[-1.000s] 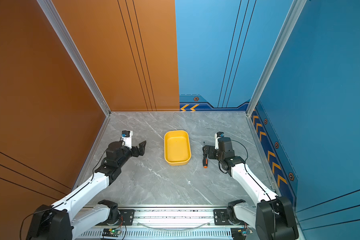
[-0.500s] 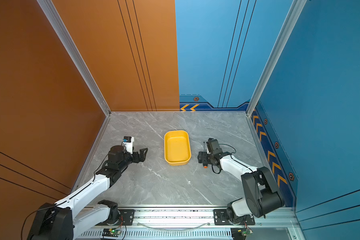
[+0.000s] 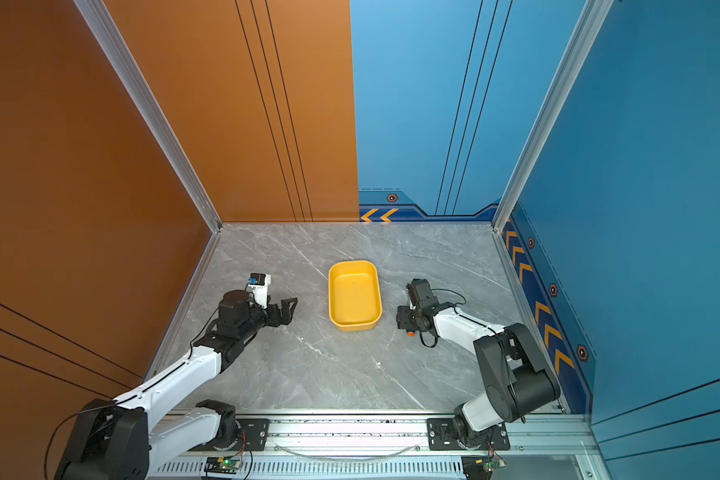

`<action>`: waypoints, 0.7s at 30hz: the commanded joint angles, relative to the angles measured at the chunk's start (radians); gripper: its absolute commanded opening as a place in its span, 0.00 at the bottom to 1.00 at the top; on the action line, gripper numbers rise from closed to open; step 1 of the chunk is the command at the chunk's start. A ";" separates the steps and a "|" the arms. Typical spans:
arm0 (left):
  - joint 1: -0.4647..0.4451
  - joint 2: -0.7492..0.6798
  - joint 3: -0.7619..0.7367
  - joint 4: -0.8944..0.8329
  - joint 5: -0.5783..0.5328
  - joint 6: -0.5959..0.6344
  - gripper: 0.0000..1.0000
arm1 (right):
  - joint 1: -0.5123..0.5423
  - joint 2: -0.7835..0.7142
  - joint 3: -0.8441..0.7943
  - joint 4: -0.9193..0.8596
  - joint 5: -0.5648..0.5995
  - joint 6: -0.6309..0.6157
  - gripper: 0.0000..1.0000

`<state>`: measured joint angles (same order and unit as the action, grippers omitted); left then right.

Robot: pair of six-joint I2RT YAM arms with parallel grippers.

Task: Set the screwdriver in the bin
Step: 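Close the right gripper on the black-and-orange screwdriver handle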

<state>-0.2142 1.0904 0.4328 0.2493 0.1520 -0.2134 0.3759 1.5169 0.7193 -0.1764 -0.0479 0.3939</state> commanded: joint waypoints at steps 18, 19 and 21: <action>0.017 -0.002 0.018 -0.008 0.035 -0.023 0.98 | 0.014 0.054 0.041 -0.050 0.038 0.002 0.34; 0.017 -0.001 0.018 -0.008 0.036 -0.023 0.98 | 0.014 0.054 0.042 -0.051 0.039 0.002 0.30; 0.018 0.002 0.020 -0.008 0.036 -0.023 0.98 | 0.012 0.055 0.044 -0.057 0.035 0.003 0.22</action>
<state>-0.2035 1.0904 0.4328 0.2493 0.1635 -0.2276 0.3817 1.5562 0.7429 -0.1928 -0.0227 0.3965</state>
